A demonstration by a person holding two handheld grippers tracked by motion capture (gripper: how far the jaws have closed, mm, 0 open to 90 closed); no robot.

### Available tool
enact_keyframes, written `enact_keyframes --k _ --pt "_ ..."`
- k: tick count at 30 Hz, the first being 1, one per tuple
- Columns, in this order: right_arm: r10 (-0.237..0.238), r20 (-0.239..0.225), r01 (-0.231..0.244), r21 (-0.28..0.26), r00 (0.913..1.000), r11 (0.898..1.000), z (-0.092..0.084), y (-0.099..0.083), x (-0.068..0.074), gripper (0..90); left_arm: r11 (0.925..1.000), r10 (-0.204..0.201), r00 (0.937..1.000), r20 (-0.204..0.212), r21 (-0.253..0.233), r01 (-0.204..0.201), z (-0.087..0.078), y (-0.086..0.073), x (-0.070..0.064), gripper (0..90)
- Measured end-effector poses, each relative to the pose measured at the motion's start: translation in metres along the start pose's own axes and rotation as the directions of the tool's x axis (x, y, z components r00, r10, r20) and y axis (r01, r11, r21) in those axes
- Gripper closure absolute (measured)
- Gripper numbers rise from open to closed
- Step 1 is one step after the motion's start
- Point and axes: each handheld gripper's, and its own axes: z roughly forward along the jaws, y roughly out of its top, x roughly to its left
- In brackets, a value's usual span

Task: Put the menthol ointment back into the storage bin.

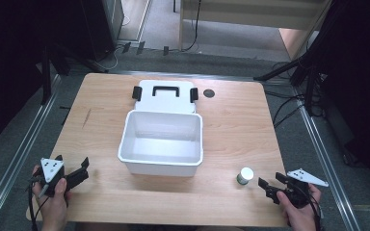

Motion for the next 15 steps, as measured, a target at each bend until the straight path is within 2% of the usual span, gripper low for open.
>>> enact_keyframes --k 2,4,5,6,7,8,13,15 --pt "-0.022 -0.006 0.022 0.048 0.9997 0.999 -0.001 0.006 0.002 21.6 0.9999 -0.011 0.9999 0.009 -0.002 0.011 0.0 0.0 0.002 13.7" --pt "-0.039 -0.011 0.04 0.118 0.9992 0.992 -0.001 0.012 0.005 21.2 0.9995 -0.03 0.9993 0.024 -0.005 0.03 -0.001 0.0 0.004 11.9" --pt "-0.063 -0.003 0.063 0.173 0.998 0.983 0.0 0.017 0.008 20.7 0.9993 -0.036 0.9989 0.029 -0.007 0.036 -0.001 0.0 0.005 9.8" --pt "-0.111 -0.005 0.109 0.23 0.9938 0.967 0.001 0.021 0.012 20.8 0.9989 -0.043 0.9986 0.031 -0.015 0.044 -0.001 0.0 0.006 9.2" --pt "-0.111 -0.005 0.109 0.23 0.9938 0.967 0.001 0.021 0.012 20.8 0.9989 -0.043 0.9986 0.031 -0.015 0.044 -0.001 0.0 0.006 9.3" --pt "-0.15 -0.014 0.148 0.293 0.9885 0.945 0.004 0.025 0.015 20.9 0.9987 -0.046 0.9984 0.034 -0.022 0.046 -0.001 -0.001 0.006 9.3" --pt "-0.198 -0.037 0.195 0.43 0.9794 0.882 0.009 0.033 0.023 21.3 0.9987 -0.039 0.9981 0.047 -0.03 0.041 -0.001 0.0 0.006 9.2" --pt "-0.22 -0.033 0.209 0.483 0.9749 0.85 0.012 0.035 0.026 21.3 0.9986 -0.041 0.998 0.048 -0.033 0.042 0.0 0.0 0.006 9.2"
